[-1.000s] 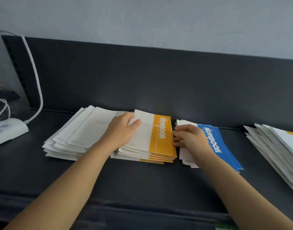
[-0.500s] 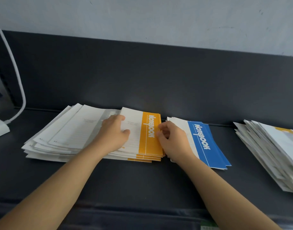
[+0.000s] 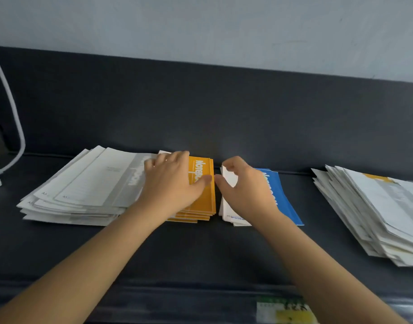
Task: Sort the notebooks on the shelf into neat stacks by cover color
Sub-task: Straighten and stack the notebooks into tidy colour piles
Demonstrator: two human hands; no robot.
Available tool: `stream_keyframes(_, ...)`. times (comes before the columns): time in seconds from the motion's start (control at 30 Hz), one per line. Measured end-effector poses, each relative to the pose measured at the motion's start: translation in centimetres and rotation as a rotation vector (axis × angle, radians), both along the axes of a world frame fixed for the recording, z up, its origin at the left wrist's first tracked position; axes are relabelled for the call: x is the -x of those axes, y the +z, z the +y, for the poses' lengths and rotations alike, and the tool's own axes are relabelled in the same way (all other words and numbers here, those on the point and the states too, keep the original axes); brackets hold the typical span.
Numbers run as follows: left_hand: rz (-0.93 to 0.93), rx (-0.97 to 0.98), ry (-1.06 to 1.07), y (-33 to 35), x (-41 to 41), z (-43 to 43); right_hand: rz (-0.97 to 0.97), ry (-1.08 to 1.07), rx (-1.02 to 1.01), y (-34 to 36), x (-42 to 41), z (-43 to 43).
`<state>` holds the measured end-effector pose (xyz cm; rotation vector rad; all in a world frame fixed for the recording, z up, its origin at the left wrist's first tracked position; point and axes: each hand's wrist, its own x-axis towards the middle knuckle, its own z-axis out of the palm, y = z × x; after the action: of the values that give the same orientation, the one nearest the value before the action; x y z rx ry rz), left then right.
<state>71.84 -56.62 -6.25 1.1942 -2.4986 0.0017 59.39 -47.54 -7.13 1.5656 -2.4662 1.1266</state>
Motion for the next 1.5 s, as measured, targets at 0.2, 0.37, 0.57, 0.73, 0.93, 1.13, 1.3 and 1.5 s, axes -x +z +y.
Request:
stream_keyframes(0.2,-0.004,0.077,-0.216,2.1,7.9,7.8,0.270,-0.245,-0.100,2.2,6.8,8.1)
stream_keyframes(0.37,-0.076,-0.042,-0.315,2.0,15.9,14.9,0.361,-0.451,-0.353,4.1,14.7,17.9)
stream_keyframes(0.57,-0.022,-0.266,-0.319,1.0,23.6,20.0,0.249,-0.482,-0.665,2.2,22.8,24.7)
stream_keyframes(0.73,0.073,-0.361,-0.227,0.0,25.3,20.8,0.178,-0.341,-0.613,1.6,23.6,24.8)
stream_keyframes(0.93,0.340,-0.839,-0.195,0.4,25.2,19.2,0.142,-0.258,-0.522,0.8,22.4,23.5)
stream_keyframes(1.13,0.616,-1.130,-0.171,0.0,22.8,17.5,0.259,-0.374,-0.413,-0.4,23.0,23.4)
stream_keyframes(1.3,0.945,-1.335,-0.160,0.7,20.1,15.7,-0.219,-0.303,-0.144,0.4,22.7,22.4)
stream_keyframes(1.5,0.957,-1.409,-0.232,1.0,17.3,13.9,-0.977,0.023,0.198,2.5,20.4,20.1)
